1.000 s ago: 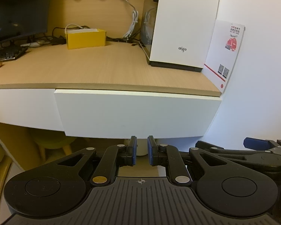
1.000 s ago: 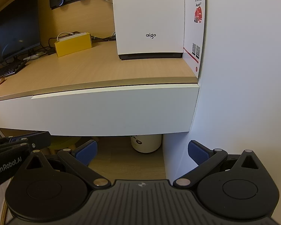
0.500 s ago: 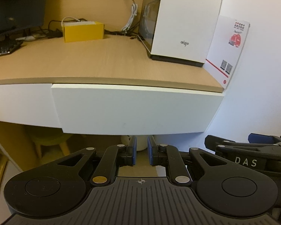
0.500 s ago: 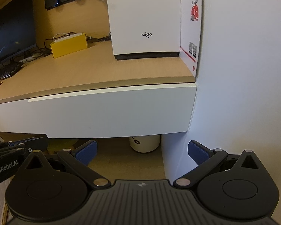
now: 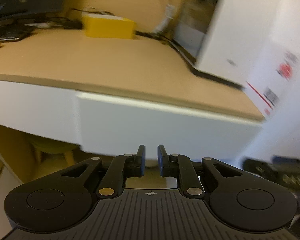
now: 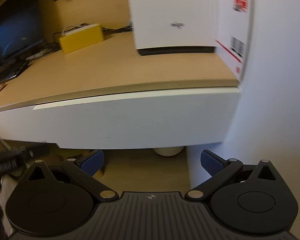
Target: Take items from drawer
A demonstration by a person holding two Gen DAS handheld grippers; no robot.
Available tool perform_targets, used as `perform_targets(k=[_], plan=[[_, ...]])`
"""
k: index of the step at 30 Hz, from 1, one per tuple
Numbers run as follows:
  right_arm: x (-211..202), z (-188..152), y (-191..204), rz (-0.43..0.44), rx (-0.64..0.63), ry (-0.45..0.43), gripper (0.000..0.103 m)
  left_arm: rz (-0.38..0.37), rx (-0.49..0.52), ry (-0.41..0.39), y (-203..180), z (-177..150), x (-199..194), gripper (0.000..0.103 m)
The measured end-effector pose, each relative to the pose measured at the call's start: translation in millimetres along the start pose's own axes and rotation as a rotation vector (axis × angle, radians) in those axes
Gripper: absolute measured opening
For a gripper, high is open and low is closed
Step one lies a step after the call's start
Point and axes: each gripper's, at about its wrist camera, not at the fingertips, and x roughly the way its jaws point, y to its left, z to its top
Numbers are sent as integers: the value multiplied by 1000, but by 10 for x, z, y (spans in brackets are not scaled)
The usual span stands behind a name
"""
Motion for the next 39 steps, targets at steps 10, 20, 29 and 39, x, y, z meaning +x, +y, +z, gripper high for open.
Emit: perform_targets(k=[10, 20, 29, 39], plan=[[216, 239, 190, -97, -36, -21, 103, 42, -141, -62, 919, 639, 214, 16], [725, 589, 563, -106, -40, -43, 103, 52, -145, -27, 940, 664, 566, 16], [1124, 674, 664, -168, -18, -76, 103, 71, -179, -34, 995, 689, 664, 16], [1227, 717, 632, -194, -14, -81, 103, 75, -139, -18, 943, 699, 725, 17]])
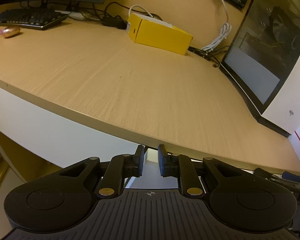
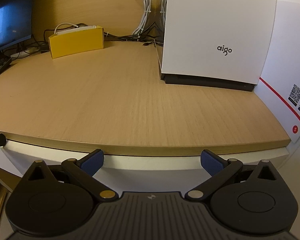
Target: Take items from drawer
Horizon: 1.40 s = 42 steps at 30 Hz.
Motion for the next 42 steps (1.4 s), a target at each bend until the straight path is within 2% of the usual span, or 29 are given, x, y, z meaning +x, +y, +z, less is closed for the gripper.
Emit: perform_targets(k=[5, 12, 18, 20, 21, 26, 28, 33, 42], plan=[[33, 14, -14, 25, 27, 19, 103, -7, 1, 19, -25, 4, 15, 21], [47, 42, -28, 36, 28, 49, 103, 3, 35, 40, -72, 19, 21, 23], [14, 0, -32, 38, 31, 43, 103, 8, 43, 49, -81, -14, -27, 26], [9, -6, -31, 38, 31, 45, 103, 12, 49, 53, -83, -24, -59, 24], [3, -8, -31, 38, 30, 46, 103, 26, 54, 51, -97, -30, -83, 19], [-45, -4, -94, 59, 29, 39, 103, 115, 211, -33, -448, -25, -298, 20], [-79, 2, -140, 35, 26, 7, 103, 90, 235, -11, -630, -9, -287, 20], [-5, 5, -286, 19, 35, 25, 103, 11, 304, 49, -1065, -93, -112, 21], [32, -24, -473, 2, 73, 35, 103, 18, 347, 94, -1320, -233, 149, 21]])
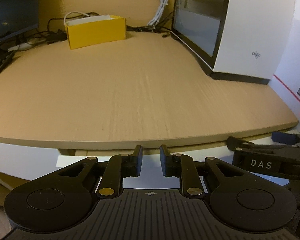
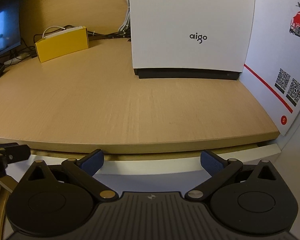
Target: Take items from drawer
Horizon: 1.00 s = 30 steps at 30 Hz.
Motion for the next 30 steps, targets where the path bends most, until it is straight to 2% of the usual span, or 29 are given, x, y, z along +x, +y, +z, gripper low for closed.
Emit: perform_targets(k=[12, 17, 22, 24, 30], plan=[[18, 29, -7, 4, -20, 23, 103, 62, 16, 8, -106, -3, 39, 21], [15, 62, -24, 10, -21, 61, 103, 59, 20, 34, -100, 16, 19, 21], [-30, 24, -14, 2, -12, 63, 103, 14, -25, 65, -78, 50, -11, 21], [-50, 11, -20, 3, -13, 65, 103, 35, -15, 55, -101, 61, 13, 21], [-63, 27, -38, 22, -30, 82, 103, 33, -1, 73, -119, 64, 106, 21]])
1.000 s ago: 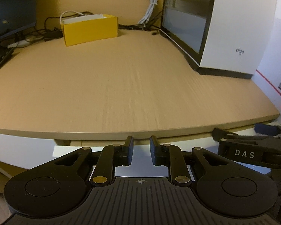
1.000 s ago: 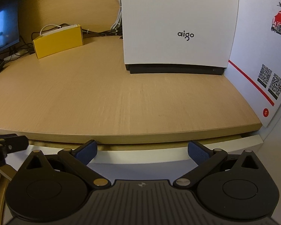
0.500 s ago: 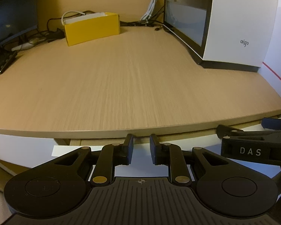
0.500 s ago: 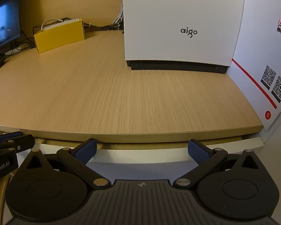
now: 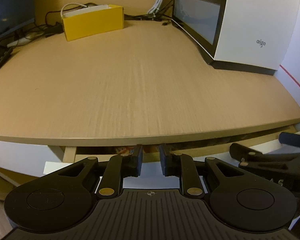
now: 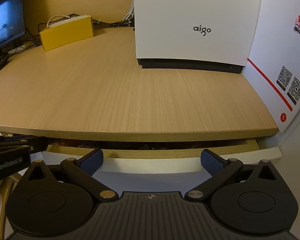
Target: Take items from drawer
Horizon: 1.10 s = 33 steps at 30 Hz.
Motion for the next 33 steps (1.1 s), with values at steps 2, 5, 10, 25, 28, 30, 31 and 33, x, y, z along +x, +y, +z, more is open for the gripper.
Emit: perform_targets(k=[2, 5, 10, 25, 28, 30, 31, 33], plan=[[2, 18, -13, -16, -8, -14, 103, -7, -24, 3, 32, -6, 1, 21], [79, 74, -60, -27, -3, 7, 103, -4, -15, 3, 23, -29, -18, 21], [203, 140, -102, -3, -11, 85, 103, 4, 24, 37, -13, -43, -48, 21], [-476, -474, -71, 7, 16, 185, 103, -118, 111, 148, 64, -695, -751, 21], [-671, -660, -48, 0, 15, 211, 103, -138, 184, 153, 25, -899, -944, 20], [-805, -781, -33, 0, 10, 228, 103, -156, 211, 159, 26, -1017, -1060, 20], [-857, -824, -26, 4, 10, 236, 103, -166, 217, 166, 33, -1056, -1104, 20], [-951, -914, -23, 18, 10, 247, 103, -191, 224, 187, 54, -1127, -1187, 20]])
